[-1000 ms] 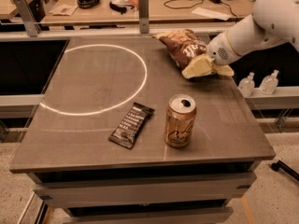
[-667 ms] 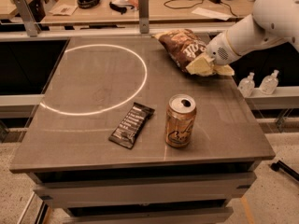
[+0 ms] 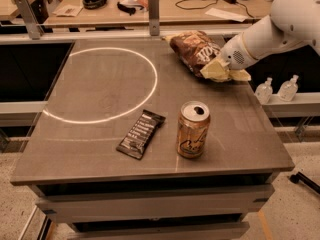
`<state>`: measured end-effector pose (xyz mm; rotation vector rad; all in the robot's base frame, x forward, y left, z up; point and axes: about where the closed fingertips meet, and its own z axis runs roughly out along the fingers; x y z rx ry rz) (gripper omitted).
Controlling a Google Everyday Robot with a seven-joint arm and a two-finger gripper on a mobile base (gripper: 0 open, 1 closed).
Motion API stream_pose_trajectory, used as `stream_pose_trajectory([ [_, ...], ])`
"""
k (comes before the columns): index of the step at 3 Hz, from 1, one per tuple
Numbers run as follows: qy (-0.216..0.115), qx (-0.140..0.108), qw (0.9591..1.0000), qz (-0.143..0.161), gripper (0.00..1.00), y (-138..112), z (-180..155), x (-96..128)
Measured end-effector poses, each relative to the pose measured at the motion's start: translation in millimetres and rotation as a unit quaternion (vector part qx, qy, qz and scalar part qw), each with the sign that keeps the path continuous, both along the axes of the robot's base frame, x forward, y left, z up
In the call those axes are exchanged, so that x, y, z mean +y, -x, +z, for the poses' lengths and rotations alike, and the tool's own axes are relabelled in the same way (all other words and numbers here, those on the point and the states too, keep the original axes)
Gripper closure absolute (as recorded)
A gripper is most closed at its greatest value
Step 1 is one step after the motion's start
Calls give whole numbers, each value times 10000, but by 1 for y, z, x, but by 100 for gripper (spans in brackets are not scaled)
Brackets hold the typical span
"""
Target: Move brown chip bag near orange can
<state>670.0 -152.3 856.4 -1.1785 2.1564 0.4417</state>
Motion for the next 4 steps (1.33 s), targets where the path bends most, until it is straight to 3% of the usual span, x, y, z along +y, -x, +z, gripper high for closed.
stream_pose_trajectory([
  [1, -191, -253, 9992, 246, 100, 30, 33, -16],
  [2, -422, -634, 9959, 492, 100, 74, 80, -35],
  [3, -535, -756, 9937, 634, 100, 105, 104, -45],
  [4, -674, -729, 9905, 953, 100, 133, 119, -40],
])
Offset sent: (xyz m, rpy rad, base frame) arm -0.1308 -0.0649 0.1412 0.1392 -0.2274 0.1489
